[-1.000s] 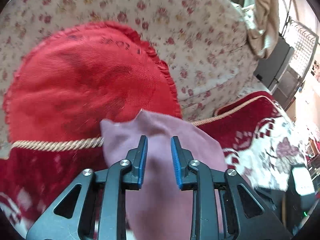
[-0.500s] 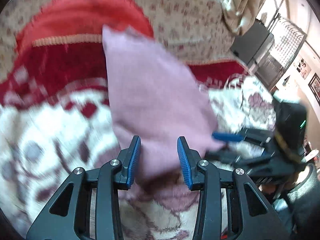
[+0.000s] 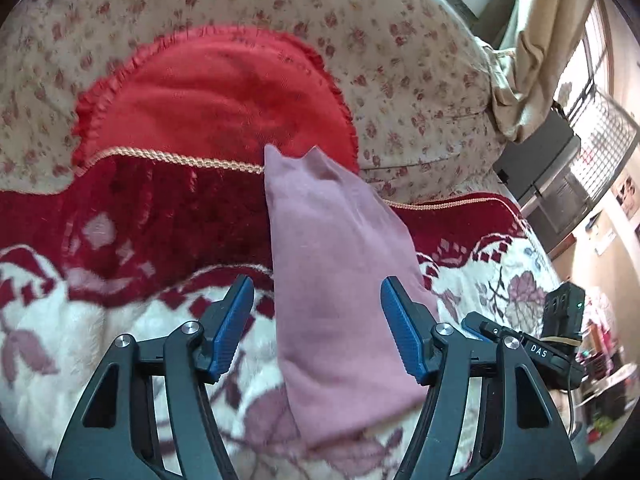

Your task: Fold small clothes

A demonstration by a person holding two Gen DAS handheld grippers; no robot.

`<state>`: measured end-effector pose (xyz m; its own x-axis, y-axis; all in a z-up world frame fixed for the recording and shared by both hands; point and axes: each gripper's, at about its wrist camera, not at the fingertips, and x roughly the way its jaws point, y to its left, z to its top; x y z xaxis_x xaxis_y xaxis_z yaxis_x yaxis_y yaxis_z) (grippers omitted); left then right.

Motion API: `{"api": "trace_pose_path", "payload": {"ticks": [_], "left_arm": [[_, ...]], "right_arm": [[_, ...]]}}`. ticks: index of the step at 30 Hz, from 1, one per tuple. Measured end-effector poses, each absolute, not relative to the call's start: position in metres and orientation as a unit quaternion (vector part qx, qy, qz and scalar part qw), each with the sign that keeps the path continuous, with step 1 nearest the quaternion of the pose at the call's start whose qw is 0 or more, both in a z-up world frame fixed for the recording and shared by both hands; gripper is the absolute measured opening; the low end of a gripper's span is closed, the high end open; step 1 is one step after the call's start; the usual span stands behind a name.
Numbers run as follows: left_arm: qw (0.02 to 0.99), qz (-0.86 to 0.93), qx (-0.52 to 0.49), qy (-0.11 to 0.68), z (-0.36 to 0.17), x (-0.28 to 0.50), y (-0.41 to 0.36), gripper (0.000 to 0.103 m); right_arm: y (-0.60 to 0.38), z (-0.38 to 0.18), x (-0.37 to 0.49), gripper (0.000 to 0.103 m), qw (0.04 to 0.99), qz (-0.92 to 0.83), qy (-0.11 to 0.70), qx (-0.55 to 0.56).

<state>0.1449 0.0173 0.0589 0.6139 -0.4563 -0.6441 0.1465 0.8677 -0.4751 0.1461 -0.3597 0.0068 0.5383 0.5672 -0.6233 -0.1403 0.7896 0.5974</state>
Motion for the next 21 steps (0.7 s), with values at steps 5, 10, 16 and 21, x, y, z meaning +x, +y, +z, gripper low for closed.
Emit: {"api": "trace_pose_path", "payload": {"ticks": [5,10,16,21], "left_arm": [[0.844,-0.181,-0.247,0.439,-0.001,0.159,0.023,0.065],[0.827,-0.21,-0.267,0.447,-0.011,0.172,0.013,0.065],[0.811,-0.226,-0.295,0.452,-0.018,0.183,0.009,0.065],[0.794,-0.245,-0.333,0.446,-0.018,0.186,0.015,0.065]], "right_arm": [[-0.351,-0.012,0.167,0.049,0.803,0.228,0.455,0.31],[-0.353,-0.026,0.17,0.052,0.774,0.236,0.472,0.349],[-0.353,-0.036,0.18,0.053,0.745,0.267,0.479,0.38],[-0.353,-0.036,0.189,0.055,0.719,0.305,0.489,0.389]]}}
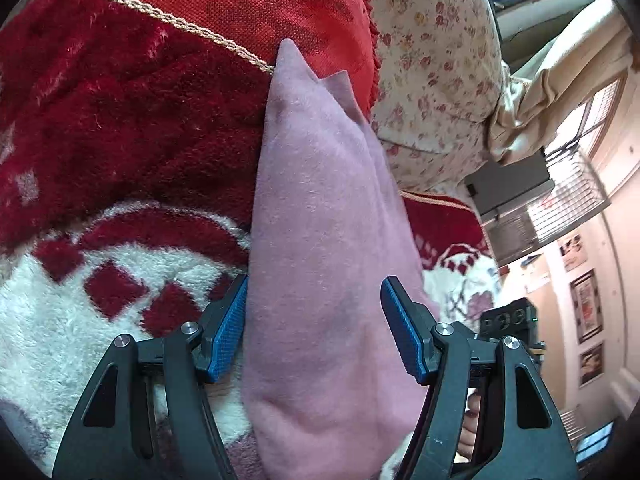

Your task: Fold small clothes

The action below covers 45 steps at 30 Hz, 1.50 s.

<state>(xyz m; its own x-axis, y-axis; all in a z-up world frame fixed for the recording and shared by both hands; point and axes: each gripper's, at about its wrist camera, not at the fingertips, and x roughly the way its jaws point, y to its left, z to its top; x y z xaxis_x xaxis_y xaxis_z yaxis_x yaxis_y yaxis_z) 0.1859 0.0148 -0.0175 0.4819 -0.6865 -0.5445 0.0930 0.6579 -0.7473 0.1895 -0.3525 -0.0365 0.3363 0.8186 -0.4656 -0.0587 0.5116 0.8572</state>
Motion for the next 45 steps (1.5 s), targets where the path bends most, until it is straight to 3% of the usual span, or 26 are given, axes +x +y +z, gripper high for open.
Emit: {"api": "trace_pose_path", "payload": {"ticks": [2,5,11,15,20,23,26,30,42,45], "left_arm": [[0.791,-0.252,-0.335,0.445,-0.016,0.184,0.014,0.065],[0.793,-0.254,-0.328,0.446,-0.017,0.183,0.014,0.065],[0.801,-0.246,-0.314,0.446,-0.019,0.189,0.007,0.065],[0.804,-0.249,-0.313,0.441,-0.018,0.189,0.007,0.065],[0.807,-0.231,-0.311,0.445,-0.022,0.188,0.012,0.037],[0.815,-0.227,-0.301,0.44,-0.02,0.186,0.012,0.026],[0.828,-0.225,-0.284,0.428,-0.014,0.181,0.008,0.022],[0.823,-0.236,-0.297,0.423,-0.004,0.168,0.011,0.021],[0.79,-0.224,-0.323,0.47,0.002,0.101,0.042,0.021],[0.802,-0.207,-0.289,0.48,-0.001,0.104,0.036,0.024]], "right_arm": [[-0.353,-0.038,0.189,0.052,0.712,0.31,0.496,0.388],[-0.352,-0.043,0.184,0.033,0.717,0.289,0.522,0.361],[-0.341,-0.043,0.178,0.033,0.702,0.312,0.539,0.345],[-0.345,-0.049,0.183,0.026,0.713,0.29,0.525,0.363],[-0.333,-0.047,0.181,0.026,0.714,0.313,0.527,0.338],[-0.332,-0.046,0.179,0.026,0.718,0.312,0.527,0.33],[-0.333,-0.045,0.177,0.024,0.715,0.309,0.527,0.34],[-0.334,-0.042,0.167,0.014,0.709,0.308,0.529,0.349],[-0.325,-0.035,0.101,0.014,0.665,0.342,0.544,0.381],[-0.329,-0.041,0.101,0.015,0.673,0.306,0.552,0.387]]}}
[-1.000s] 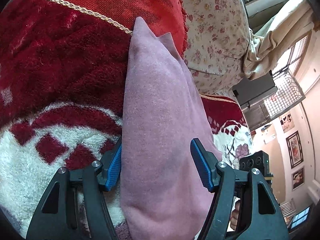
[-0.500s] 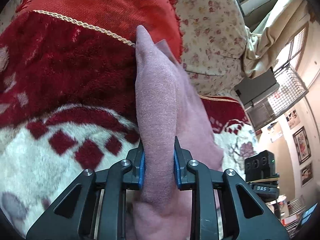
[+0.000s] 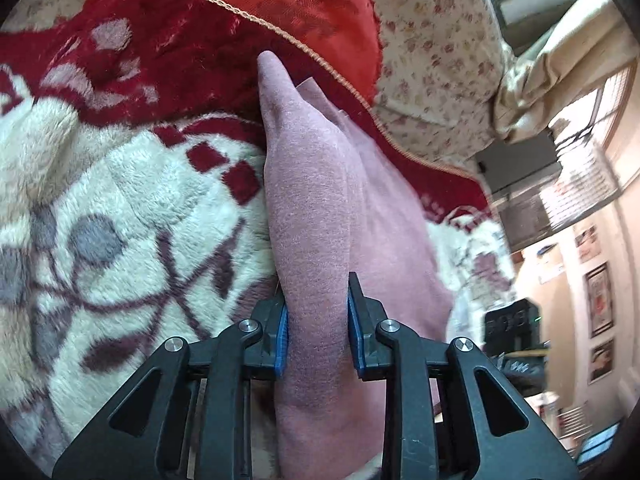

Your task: Fold small clothes

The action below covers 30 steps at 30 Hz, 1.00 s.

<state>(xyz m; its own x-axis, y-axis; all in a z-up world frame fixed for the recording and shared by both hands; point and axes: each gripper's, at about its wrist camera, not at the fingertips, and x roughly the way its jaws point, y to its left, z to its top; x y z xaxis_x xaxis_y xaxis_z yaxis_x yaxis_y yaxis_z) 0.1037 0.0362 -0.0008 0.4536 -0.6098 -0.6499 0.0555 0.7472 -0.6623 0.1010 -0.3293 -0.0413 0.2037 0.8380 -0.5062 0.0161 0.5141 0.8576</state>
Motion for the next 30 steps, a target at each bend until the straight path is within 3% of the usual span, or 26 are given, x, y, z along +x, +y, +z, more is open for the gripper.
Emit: {"api": "trace_pose_path", "payload": {"ticks": [4,9,13,16,22,30], "left_arm": [[0.814,-0.197,-0.271,0.475,0.003,0.104,0.034,0.026],[0.847,-0.156,-0.251,0.441,0.014,0.105,0.042,0.026],[0.899,-0.106,-0.218,0.365,0.039,0.1,0.051,0.026],[0.905,-0.15,-0.207,0.339,0.047,0.108,0.036,0.026],[0.865,-0.141,-0.217,0.429,-0.004,0.146,0.02,0.026],[0.863,-0.144,-0.223,0.431,-0.002,0.145,0.021,0.029]], "right_arm": [[-0.35,-0.036,0.101,0.018,0.716,0.242,0.538,0.373],[-0.325,0.03,0.094,0.018,0.861,0.224,0.42,0.181],[-0.272,0.055,0.088,0.018,0.882,0.304,0.353,0.066],[-0.242,0.051,0.095,0.018,0.874,0.332,0.355,0.019],[-0.238,0.01,0.125,0.016,0.854,0.286,0.435,-0.004],[-0.243,0.028,0.13,0.02,0.846,0.287,0.449,-0.001]]}}
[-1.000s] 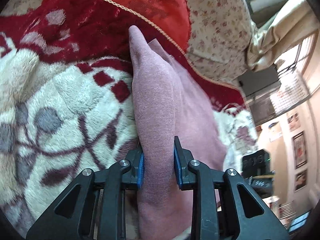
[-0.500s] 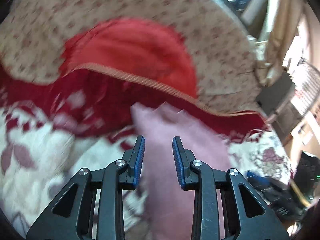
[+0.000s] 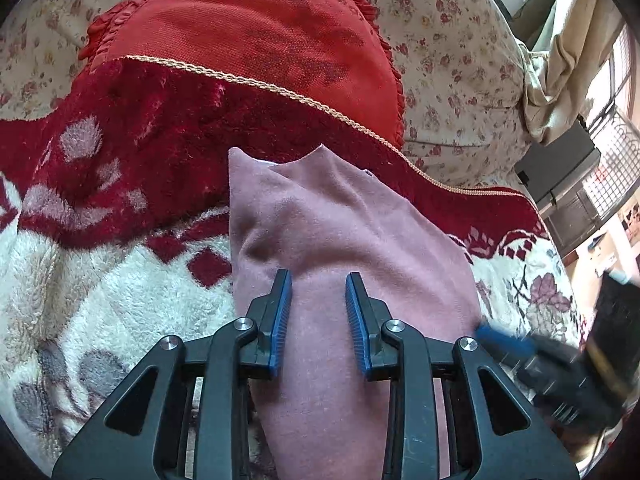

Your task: Fold small clothes

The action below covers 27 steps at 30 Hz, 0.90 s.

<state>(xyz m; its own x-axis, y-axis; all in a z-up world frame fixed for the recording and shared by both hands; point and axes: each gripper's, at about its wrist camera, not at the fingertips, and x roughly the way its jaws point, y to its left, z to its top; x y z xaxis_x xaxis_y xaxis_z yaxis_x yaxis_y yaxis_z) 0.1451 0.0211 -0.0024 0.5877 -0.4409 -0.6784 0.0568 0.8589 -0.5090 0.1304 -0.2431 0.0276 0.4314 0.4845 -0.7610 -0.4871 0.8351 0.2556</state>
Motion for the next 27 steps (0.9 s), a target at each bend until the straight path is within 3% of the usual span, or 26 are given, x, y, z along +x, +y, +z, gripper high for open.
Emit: {"api": "trace_pose_path", "payload": {"ticks": [3,5,10,14,27], "left_arm": [[0.866,-0.155,-0.212,0.427,0.002,0.143,0.013,0.045],[0.869,-0.167,-0.197,0.423,0.006,0.142,0.003,0.064],[0.88,-0.165,-0.168,0.412,0.008,0.139,-0.012,0.078],[0.881,-0.15,-0.185,0.409,0.008,0.141,-0.013,0.079],[0.885,-0.153,-0.153,0.413,0.008,0.141,-0.02,0.079]], "right_arm": [[-0.245,0.049,0.143,0.02,0.87,0.271,0.412,-0.012],[-0.245,0.045,0.161,0.02,0.866,0.274,0.417,-0.012],[-0.247,0.008,0.188,0.021,0.837,0.289,0.464,0.008],[-0.255,0.006,0.191,0.023,0.833,0.285,0.473,0.044],[-0.237,0.012,0.176,0.026,0.864,0.244,0.439,-0.02]]}}
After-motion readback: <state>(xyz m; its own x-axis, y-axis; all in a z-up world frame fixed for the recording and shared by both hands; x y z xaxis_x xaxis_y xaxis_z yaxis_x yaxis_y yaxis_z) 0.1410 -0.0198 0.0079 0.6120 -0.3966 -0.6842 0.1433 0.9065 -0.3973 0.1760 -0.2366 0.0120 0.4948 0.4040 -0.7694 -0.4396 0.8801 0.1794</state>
